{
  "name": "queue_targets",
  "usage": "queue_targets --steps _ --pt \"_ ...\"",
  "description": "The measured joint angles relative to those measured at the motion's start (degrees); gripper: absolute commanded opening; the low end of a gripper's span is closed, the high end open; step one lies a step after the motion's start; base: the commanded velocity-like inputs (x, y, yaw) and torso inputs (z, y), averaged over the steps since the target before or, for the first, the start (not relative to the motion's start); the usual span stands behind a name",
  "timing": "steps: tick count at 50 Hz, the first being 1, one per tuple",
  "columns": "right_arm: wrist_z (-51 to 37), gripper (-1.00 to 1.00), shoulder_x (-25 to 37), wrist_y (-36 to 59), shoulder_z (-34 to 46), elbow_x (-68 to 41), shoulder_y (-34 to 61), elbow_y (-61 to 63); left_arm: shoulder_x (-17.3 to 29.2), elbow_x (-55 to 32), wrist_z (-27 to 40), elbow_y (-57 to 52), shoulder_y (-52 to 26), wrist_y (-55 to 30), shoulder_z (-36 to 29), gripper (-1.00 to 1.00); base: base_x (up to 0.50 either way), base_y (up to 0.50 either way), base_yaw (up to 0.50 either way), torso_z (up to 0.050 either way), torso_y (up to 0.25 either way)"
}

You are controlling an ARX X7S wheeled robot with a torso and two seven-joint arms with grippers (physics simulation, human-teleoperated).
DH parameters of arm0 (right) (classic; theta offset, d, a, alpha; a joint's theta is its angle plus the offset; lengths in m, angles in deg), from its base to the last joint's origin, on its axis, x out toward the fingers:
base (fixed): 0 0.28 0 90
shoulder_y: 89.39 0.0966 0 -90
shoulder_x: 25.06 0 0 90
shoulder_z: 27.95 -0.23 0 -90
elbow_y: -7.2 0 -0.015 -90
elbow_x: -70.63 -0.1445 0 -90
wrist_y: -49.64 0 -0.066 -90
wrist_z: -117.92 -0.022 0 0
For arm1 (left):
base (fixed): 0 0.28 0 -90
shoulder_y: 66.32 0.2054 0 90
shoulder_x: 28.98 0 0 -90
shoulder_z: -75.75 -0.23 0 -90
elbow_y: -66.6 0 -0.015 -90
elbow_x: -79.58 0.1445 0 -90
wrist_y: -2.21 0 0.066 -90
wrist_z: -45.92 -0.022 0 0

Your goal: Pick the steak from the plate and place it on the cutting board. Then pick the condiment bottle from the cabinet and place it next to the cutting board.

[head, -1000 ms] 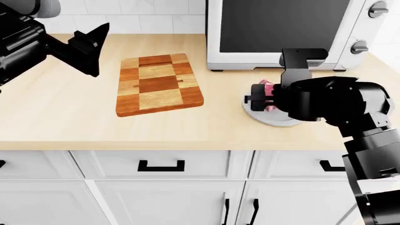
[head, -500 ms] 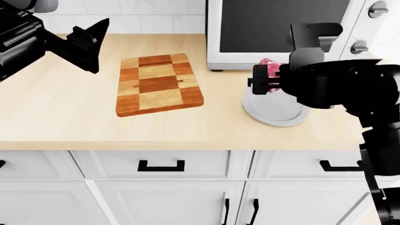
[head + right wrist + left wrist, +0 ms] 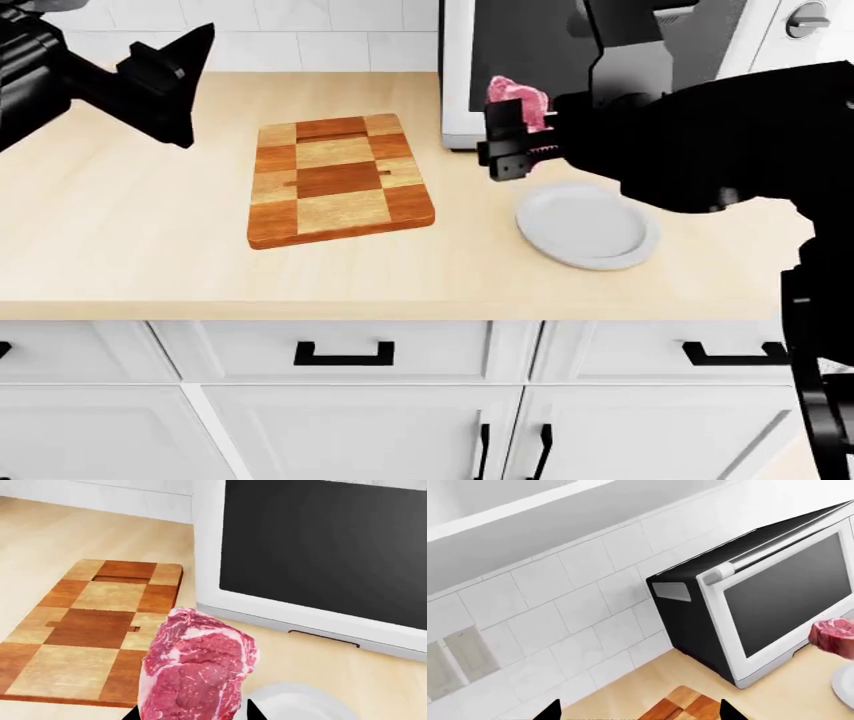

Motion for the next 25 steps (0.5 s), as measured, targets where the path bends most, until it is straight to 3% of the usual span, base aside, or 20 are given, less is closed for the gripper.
queue_targets --steps 25 --pt "23.3 -1.00 -14.0 -8.7 13.1 10.0 6.9 -10.7 4.5 -2.3 2.2 -4.2 1.4 -4.8 6.7 1.00 0.00 0.00 0.00 0.000 0.001"
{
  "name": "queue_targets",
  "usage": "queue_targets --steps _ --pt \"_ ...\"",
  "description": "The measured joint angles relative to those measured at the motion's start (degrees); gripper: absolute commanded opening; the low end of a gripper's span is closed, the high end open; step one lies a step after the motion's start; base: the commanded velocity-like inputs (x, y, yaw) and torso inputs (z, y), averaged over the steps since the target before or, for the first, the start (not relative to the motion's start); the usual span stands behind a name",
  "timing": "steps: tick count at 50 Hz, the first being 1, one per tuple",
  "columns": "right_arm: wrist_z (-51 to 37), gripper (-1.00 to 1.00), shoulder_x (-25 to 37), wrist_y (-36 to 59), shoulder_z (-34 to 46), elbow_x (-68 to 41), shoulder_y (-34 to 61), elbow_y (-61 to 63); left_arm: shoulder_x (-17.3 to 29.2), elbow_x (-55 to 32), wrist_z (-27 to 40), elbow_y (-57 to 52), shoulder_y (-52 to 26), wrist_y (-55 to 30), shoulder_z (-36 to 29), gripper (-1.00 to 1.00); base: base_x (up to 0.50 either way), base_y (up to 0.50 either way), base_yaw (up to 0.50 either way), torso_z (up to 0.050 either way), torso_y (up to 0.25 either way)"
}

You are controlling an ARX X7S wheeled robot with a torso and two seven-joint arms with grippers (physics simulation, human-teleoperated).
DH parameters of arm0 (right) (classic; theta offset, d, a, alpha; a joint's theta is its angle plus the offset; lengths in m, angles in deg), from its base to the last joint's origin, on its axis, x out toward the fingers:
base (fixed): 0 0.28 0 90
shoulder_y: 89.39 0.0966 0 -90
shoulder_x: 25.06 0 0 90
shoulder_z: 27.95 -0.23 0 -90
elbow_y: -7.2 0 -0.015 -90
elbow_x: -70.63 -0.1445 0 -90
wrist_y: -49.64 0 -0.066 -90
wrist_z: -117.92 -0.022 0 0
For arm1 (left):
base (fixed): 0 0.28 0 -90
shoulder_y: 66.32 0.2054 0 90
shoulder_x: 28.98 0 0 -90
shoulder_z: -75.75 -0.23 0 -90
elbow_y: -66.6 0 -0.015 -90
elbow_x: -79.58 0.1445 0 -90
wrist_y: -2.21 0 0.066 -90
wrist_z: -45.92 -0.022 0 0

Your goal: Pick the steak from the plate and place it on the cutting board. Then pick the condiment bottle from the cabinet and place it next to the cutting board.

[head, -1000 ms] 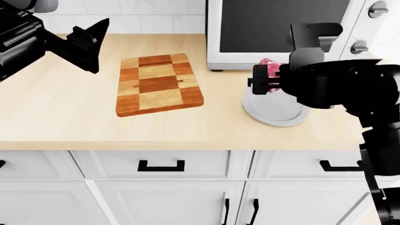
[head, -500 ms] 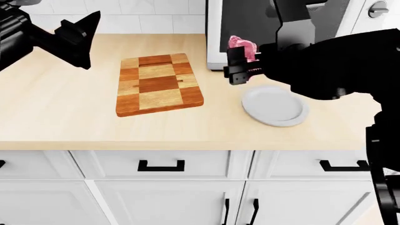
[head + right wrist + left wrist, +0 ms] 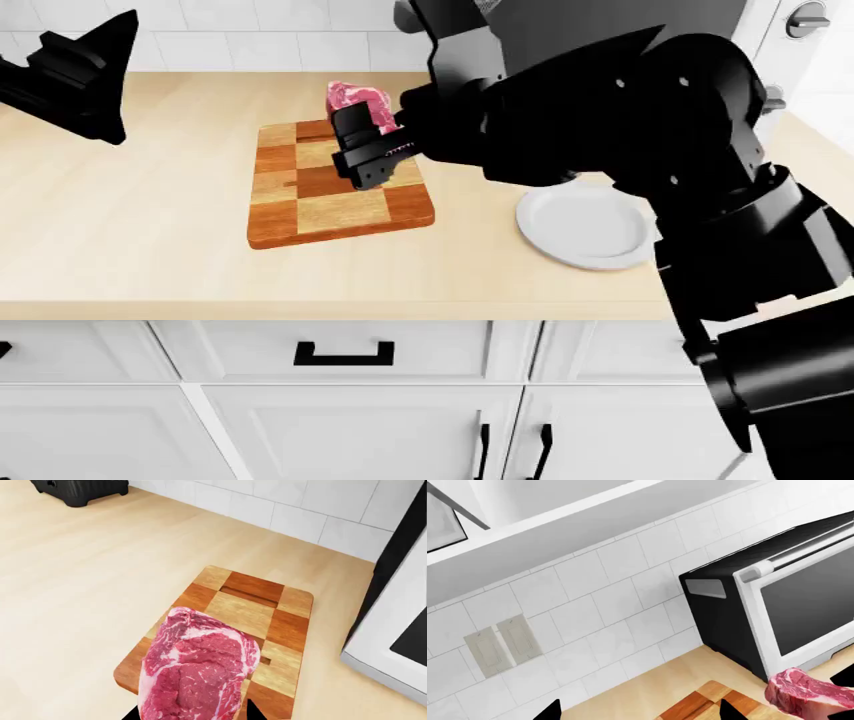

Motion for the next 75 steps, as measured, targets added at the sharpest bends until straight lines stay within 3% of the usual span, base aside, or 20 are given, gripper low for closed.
queue_targets --steps 14,28,36,50,75 --pt "7.2 -1.00 -6.3 -8.9 8.3 3.6 3.5 -9.9 0.9 -0.2 0.5 -0.2 0.9 0.1 1.6 1.00 0.00 0.00 0.00 0.000 0.000" --pt "7.3 -1.00 -8.4 -27.0 35.3 -15.2 11.4 -18.5 1.7 -0.6 0.9 -0.8 1.8 0.2 3.3 1.00 0.00 0.00 0.00 0.000 0.000" --pt "6.4 -1.00 -8.8 -32.2 44.0 -21.0 13.0 -20.6 2.0 -0.7 1.1 -1.0 2.8 0.5 4.0 1.00 0.00 0.00 0.00 0.000 0.000" --pt "3.0 -1.00 -9.0 -35.5 49.3 -23.8 12.9 -24.2 2.7 -1.5 1.4 -1.6 3.6 -0.2 5.5 1.00 0.00 0.00 0.00 0.000 0.001" --pt "1.8 -1.00 -9.0 -35.5 51.0 -25.4 11.4 -26.6 3.5 -2.1 1.9 -1.7 4.2 -0.3 6.2 1.00 0.00 0.00 0.00 0.000 0.000"
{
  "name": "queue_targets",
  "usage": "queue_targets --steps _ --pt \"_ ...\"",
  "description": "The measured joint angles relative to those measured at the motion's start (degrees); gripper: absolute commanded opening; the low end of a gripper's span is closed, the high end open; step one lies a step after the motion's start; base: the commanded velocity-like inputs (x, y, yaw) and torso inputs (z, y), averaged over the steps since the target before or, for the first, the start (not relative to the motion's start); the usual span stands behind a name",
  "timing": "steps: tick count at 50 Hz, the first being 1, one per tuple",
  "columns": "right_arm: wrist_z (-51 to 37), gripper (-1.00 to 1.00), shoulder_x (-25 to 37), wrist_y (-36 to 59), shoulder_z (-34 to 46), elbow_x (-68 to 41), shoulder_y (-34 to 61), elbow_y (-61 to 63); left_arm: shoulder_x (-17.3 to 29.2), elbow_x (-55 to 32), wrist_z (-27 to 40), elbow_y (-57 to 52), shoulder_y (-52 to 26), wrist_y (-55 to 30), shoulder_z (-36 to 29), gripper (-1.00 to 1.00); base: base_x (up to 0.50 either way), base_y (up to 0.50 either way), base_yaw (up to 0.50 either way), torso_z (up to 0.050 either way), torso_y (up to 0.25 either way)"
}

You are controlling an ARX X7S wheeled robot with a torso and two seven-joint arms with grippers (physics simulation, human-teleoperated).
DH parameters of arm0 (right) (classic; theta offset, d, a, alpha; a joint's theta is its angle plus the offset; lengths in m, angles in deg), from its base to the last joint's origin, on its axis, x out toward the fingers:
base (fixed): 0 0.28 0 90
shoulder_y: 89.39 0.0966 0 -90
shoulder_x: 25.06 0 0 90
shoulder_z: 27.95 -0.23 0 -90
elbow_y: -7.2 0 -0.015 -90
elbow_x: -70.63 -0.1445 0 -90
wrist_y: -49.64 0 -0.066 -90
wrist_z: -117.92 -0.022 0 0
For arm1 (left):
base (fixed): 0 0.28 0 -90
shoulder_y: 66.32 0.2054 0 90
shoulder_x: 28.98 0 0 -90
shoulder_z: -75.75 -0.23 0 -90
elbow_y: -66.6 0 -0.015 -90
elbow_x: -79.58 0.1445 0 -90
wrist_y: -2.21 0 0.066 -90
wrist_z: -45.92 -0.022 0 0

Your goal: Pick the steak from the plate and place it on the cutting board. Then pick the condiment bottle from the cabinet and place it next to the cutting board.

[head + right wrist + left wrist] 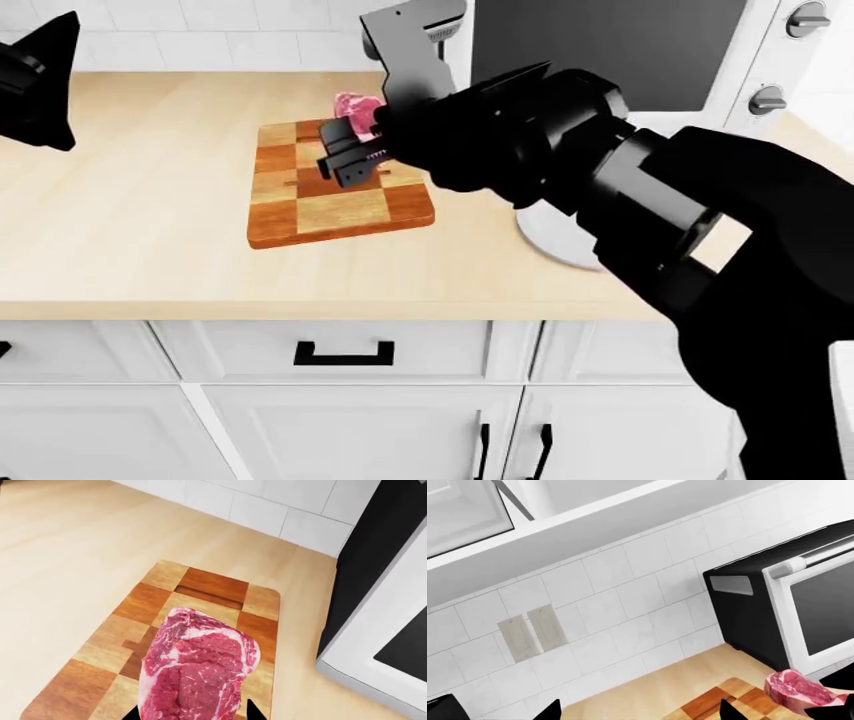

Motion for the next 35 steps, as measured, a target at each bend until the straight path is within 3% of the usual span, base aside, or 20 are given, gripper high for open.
queue_targets --steps 35 --pt "-0.6 -1.00 0.0 1.2 0.3 -3.4 -1.4 1.7 0.8 -0.8 0.4 0.0 1.2 0.3 0.8 1.00 0.00 0.00 0.00 0.000 0.000"
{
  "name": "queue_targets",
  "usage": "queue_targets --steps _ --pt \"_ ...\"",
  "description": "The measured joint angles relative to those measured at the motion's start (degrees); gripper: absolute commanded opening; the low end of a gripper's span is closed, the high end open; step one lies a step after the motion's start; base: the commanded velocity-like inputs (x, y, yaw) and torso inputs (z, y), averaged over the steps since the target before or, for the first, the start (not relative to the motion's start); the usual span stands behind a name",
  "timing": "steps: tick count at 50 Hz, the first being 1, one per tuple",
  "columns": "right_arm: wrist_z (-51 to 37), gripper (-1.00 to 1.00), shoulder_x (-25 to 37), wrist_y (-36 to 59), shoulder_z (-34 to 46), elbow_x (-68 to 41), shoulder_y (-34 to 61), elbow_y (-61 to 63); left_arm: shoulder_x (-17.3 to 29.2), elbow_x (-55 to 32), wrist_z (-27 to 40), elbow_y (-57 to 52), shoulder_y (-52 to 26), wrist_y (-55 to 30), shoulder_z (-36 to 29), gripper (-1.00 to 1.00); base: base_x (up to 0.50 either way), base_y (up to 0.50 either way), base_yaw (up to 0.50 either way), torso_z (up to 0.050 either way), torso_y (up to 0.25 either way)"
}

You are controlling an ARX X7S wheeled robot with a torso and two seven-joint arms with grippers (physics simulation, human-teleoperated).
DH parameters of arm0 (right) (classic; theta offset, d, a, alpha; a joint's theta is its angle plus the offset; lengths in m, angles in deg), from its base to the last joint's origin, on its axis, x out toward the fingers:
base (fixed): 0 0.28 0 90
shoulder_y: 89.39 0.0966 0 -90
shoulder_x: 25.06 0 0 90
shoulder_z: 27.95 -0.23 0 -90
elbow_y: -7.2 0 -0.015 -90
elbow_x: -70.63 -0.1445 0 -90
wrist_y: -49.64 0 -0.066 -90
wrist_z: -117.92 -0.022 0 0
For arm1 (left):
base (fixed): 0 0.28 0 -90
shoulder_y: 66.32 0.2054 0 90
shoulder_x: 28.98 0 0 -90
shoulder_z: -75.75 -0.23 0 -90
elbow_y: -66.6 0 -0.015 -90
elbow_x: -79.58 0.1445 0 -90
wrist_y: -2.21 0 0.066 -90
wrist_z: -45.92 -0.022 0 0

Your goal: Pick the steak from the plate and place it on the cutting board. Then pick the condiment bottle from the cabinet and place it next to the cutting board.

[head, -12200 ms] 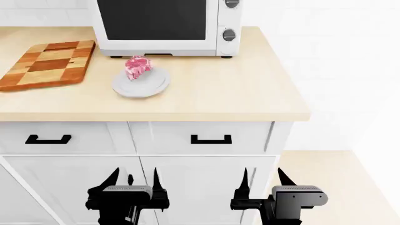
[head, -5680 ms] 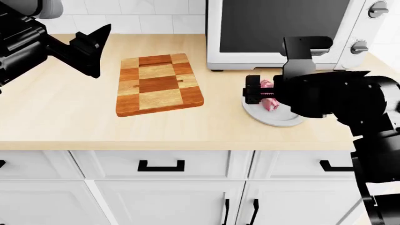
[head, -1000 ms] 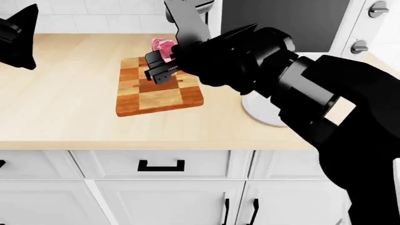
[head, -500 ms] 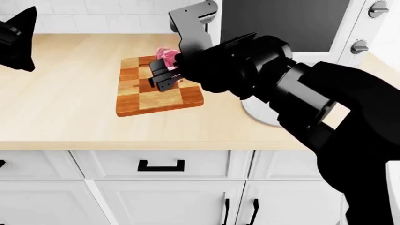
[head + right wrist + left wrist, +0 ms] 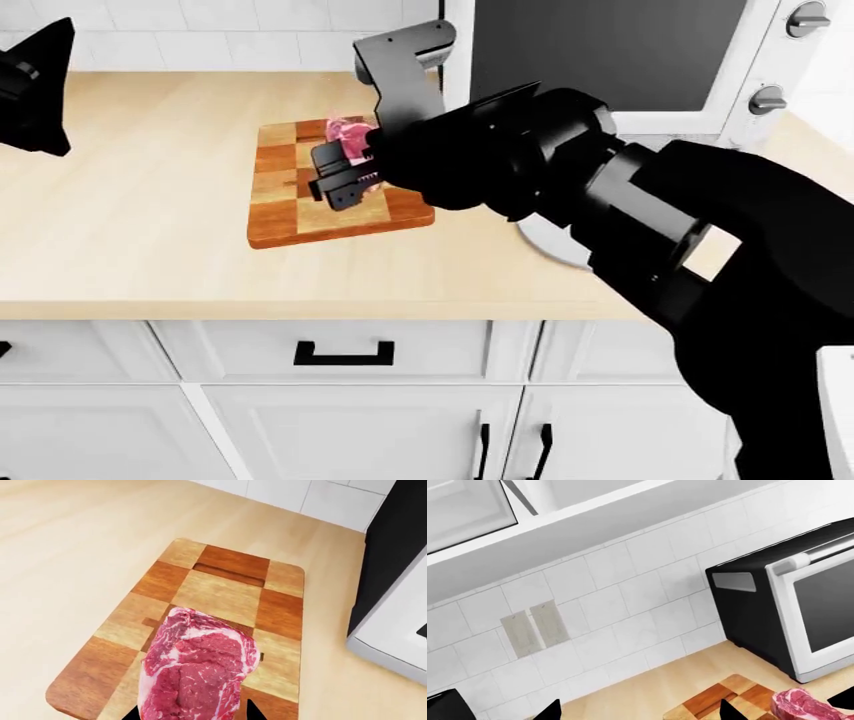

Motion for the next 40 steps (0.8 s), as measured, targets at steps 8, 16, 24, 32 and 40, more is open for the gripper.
queue_targets --steps 8,16,24,32,40 --pt "-0.4 -1.00 0.0 0.2 0.1 -0.8 -0.5 0.0 0.2 -0.1 0.1 0.1 0.4 0.2 0.3 1.00 0.00 0.00 0.00 0.000 0.000" --pt "-0.9 -1.00 0.0 0.4 0.1 -1.3 -1.3 -0.2 0.5 -0.2 0.1 0.1 0.9 0.4 0.6 1.00 0.00 0.00 0.00 0.000 0.000" --pt "-1.2 -1.00 0.0 0.3 0.1 -1.5 -2.0 -0.6 0.9 -0.3 0.2 0.0 1.4 0.4 0.9 1.00 0.00 0.00 0.00 0.000 0.000" --pt "-1.5 1.00 0.0 0.1 0.0 -1.3 -2.4 -1.1 1.1 -0.4 0.4 0.0 1.8 0.5 1.2 1.00 0.00 0.00 0.00 0.000 0.001" --pt "-1.5 1.00 0.0 -0.1 -0.3 -0.6 -2.5 -1.3 1.3 -0.5 0.5 0.1 1.9 0.6 1.3 1.00 0.00 0.00 0.00 0.000 0.000"
